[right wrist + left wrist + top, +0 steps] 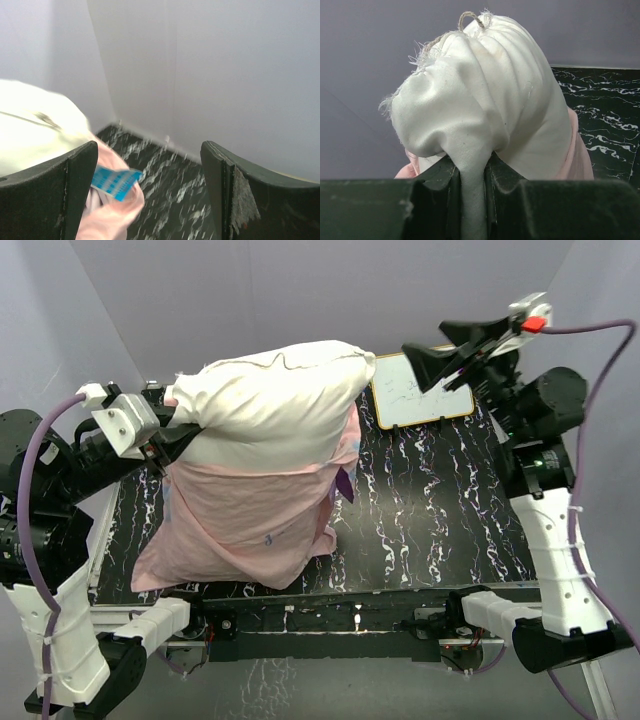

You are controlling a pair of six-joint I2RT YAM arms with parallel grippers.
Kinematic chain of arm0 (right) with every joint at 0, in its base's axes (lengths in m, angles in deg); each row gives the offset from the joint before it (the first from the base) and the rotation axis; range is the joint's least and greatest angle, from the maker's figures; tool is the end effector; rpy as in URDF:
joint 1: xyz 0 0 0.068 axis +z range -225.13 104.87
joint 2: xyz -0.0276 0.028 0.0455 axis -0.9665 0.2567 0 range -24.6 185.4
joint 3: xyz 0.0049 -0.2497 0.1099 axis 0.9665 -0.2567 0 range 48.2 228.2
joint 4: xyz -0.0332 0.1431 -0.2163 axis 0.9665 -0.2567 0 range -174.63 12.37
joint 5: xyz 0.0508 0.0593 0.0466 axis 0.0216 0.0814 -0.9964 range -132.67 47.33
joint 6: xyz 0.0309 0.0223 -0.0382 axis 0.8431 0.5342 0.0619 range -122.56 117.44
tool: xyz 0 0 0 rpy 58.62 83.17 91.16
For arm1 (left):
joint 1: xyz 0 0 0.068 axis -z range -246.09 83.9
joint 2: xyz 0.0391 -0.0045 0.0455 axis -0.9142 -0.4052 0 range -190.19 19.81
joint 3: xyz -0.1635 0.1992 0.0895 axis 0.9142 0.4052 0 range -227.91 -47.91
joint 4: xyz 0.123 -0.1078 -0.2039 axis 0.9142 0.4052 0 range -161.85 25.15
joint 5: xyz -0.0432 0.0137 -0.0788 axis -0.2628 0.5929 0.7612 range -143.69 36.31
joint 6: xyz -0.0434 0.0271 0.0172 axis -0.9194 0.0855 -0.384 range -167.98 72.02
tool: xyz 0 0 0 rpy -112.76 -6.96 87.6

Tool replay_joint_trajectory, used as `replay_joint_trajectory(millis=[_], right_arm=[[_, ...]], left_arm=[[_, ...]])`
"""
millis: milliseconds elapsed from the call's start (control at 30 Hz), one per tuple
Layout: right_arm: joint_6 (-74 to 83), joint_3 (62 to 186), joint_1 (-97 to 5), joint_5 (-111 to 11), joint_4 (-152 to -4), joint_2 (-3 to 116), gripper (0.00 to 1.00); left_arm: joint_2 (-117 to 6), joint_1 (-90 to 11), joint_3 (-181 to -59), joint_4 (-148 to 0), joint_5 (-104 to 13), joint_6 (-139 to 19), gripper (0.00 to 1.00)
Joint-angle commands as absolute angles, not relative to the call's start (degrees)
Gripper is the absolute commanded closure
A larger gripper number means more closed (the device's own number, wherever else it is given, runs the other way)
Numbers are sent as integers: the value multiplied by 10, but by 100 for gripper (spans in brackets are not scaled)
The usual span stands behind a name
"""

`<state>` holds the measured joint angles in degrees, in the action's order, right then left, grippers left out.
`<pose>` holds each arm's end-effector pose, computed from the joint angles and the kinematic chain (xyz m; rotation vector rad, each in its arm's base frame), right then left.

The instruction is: Remove the pillowcase from the pillow

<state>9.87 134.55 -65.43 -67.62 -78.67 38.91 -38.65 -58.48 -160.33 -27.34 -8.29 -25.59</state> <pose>0.1980 0.0490 0.5397 -0.3596 1.1961 0.5943 0.0711 -0.0351 0.5881 0.9662 1.1005 -0.3455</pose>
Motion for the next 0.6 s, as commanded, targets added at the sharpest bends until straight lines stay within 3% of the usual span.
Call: replay_joint_trajectory(millis=[0,133,300,567], right_arm=[[93,1434,-653,-673,-796,428,16],[124,1523,-601,-795,-771,493,10],[7,1619,-450,-843,-846,571,2],[-80,1710,-370,-901,-969,666,2]], left_arm=[[-395,-587,-1600,-334,-88,-251,100],[-402,-587,-1582,-347,-44,-302,100],[-426,-587,-1581,-347,7,-347,100],[-443,-587,-1601,-278,24,-300,100]])
